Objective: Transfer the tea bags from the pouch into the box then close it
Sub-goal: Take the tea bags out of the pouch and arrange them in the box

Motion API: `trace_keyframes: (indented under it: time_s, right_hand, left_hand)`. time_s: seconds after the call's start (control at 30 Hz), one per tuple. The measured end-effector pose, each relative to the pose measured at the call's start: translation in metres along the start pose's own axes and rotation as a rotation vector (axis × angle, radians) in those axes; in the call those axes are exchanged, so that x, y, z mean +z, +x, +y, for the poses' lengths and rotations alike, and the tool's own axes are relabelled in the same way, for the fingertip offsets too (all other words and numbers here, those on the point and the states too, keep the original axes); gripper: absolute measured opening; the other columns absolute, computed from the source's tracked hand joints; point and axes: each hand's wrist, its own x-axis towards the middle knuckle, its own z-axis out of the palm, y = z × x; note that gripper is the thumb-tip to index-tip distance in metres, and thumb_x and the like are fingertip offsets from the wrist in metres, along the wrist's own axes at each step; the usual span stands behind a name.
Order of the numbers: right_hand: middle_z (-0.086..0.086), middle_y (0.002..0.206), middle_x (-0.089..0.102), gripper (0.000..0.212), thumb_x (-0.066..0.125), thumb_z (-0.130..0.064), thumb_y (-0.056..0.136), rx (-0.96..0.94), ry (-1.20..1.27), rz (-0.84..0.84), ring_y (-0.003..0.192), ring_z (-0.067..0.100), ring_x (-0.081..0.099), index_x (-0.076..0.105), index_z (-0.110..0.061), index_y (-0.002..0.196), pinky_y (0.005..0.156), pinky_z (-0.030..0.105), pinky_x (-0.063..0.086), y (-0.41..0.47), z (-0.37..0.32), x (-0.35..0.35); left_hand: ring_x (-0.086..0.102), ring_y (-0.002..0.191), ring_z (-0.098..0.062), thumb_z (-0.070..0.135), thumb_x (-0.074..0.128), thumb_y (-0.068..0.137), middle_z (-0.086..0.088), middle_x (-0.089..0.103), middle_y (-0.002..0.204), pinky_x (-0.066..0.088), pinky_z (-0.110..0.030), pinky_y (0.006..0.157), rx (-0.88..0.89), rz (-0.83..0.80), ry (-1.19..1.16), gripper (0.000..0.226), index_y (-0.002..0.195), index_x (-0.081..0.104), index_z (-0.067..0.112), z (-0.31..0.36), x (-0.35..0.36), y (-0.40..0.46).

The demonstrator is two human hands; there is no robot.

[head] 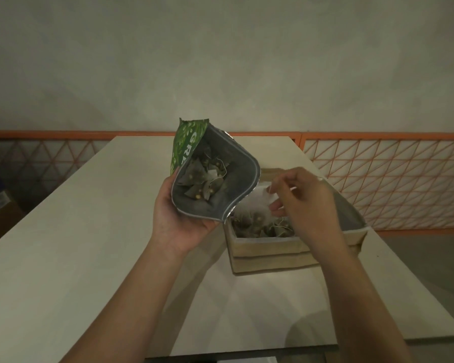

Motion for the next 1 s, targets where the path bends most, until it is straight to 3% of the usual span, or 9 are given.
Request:
trace_keyframes:
  time_s: [0.1, 0.27, 0.37, 0.47, 0.63, 0.73, 0.8, 0.9, 1.0]
  right_hand:
    - [-0.013, 0.089, 0.068, 0.008, 0.058, -0.025, 0.096, -0.004, -0.094, -0.048, 0.073, 0.003, 0.066, 0.066, -0.022, 0.096, 0.064, 0.016, 0.051, -0.002, 0.007, 0.004]
    - [-0.023, 0.085, 0.06, 0.01, 0.059, -0.021, 0.095, -0.161, -0.026, 0.08, 0.082, -0.011, 0.055, 0.064, -0.029, 0.091, 0.063, 0.003, 0.042, -0.009, -0.015, 0.01]
    - [-0.016, 0.087, 0.063, 0.009, 0.063, -0.017, 0.093, -0.315, -0.006, 0.107, 0.082, -0.003, 0.057, 0.068, -0.023, 0.095, 0.065, 0.007, 0.044, -0.013, -0.032, 0.02]
    - [-0.008, 0.087, 0.07, 0.01, 0.069, -0.015, 0.089, -0.395, -0.063, -0.005, 0.077, 0.0, 0.061, 0.075, -0.018, 0.097, 0.068, 0.007, 0.045, -0.011, -0.044, 0.04]
    - [0.001, 0.112, 0.07, 0.023, 0.057, -0.016, 0.095, -0.313, -0.419, -0.276, 0.1, 0.016, 0.065, 0.072, -0.018, 0.113, 0.09, 0.026, 0.05, 0.015, -0.054, 0.077]
    - [0.01, 0.123, 0.059, 0.029, 0.053, -0.017, 0.095, -0.262, -0.645, -0.35, 0.112, 0.028, 0.057, 0.064, -0.013, 0.122, 0.088, 0.032, 0.045, 0.033, -0.056, 0.092]
    - [0.011, 0.127, 0.054, 0.032, 0.051, -0.028, 0.097, -0.219, -0.741, -0.37, 0.116, 0.03, 0.052, 0.06, -0.012, 0.124, 0.091, 0.038, 0.045, 0.04, -0.056, 0.101]
    - [0.009, 0.127, 0.055, 0.037, 0.052, -0.041, 0.096, -0.178, -0.794, -0.397, 0.115, 0.029, 0.053, 0.062, -0.019, 0.124, 0.09, 0.038, 0.046, 0.045, -0.052, 0.11]
    - [0.003, 0.112, 0.066, 0.025, 0.057, -0.032, 0.093, -0.189, -0.616, -0.333, 0.098, 0.023, 0.063, 0.07, -0.022, 0.111, 0.082, 0.033, 0.053, 0.04, -0.05, 0.103]
  left_hand:
    - [0.055, 0.122, -0.035, 0.047, 0.061, 0.079, -0.012, 0.05, 0.15, 0.061, -0.041, 0.078, 0.004, 0.005, 0.007, 0.052, 0.119, 0.074, 0.016, 0.001, 0.0, 0.0]
    - [0.059, 0.116, -0.034, 0.048, 0.061, 0.08, -0.013, 0.052, 0.149, 0.061, -0.04, 0.078, 0.001, 0.011, 0.007, 0.052, 0.119, 0.075, 0.016, 0.002, -0.001, -0.001]
    - [0.06, 0.114, -0.032, 0.05, 0.061, 0.078, -0.013, 0.055, 0.146, 0.06, -0.038, 0.08, 0.003, 0.026, 0.047, 0.053, 0.117, 0.075, 0.016, 0.003, -0.001, 0.0]
    - [0.07, 0.098, -0.028, 0.05, 0.052, 0.087, -0.012, 0.071, 0.119, 0.058, -0.035, 0.079, 0.031, 0.106, 0.082, 0.049, 0.102, 0.08, 0.013, 0.004, -0.002, 0.001]
    - [0.07, 0.093, -0.025, 0.049, 0.056, 0.078, -0.008, 0.075, 0.106, 0.056, -0.032, 0.079, 0.081, 0.17, 0.091, 0.044, 0.089, 0.083, 0.016, 0.006, -0.004, 0.0]
    - [0.072, 0.088, -0.025, 0.049, 0.057, 0.075, -0.008, 0.075, 0.104, 0.055, -0.032, 0.079, 0.085, 0.186, 0.098, 0.044, 0.087, 0.083, 0.016, 0.006, -0.005, 0.0]
    - [0.073, 0.088, -0.025, 0.049, 0.058, 0.076, -0.008, 0.075, 0.104, 0.055, -0.032, 0.08, 0.082, 0.191, 0.083, 0.044, 0.089, 0.083, 0.015, 0.006, -0.007, 0.001]
    - [0.073, 0.087, -0.025, 0.048, 0.057, 0.08, -0.008, 0.075, 0.104, 0.056, -0.032, 0.08, 0.081, 0.193, 0.062, 0.043, 0.09, 0.083, 0.016, 0.006, -0.007, 0.0]
    - [0.074, 0.079, -0.024, 0.047, 0.057, 0.079, -0.008, 0.075, 0.098, 0.058, -0.031, 0.073, 0.101, 0.179, 0.064, 0.041, 0.085, 0.083, 0.016, 0.005, -0.005, -0.001]
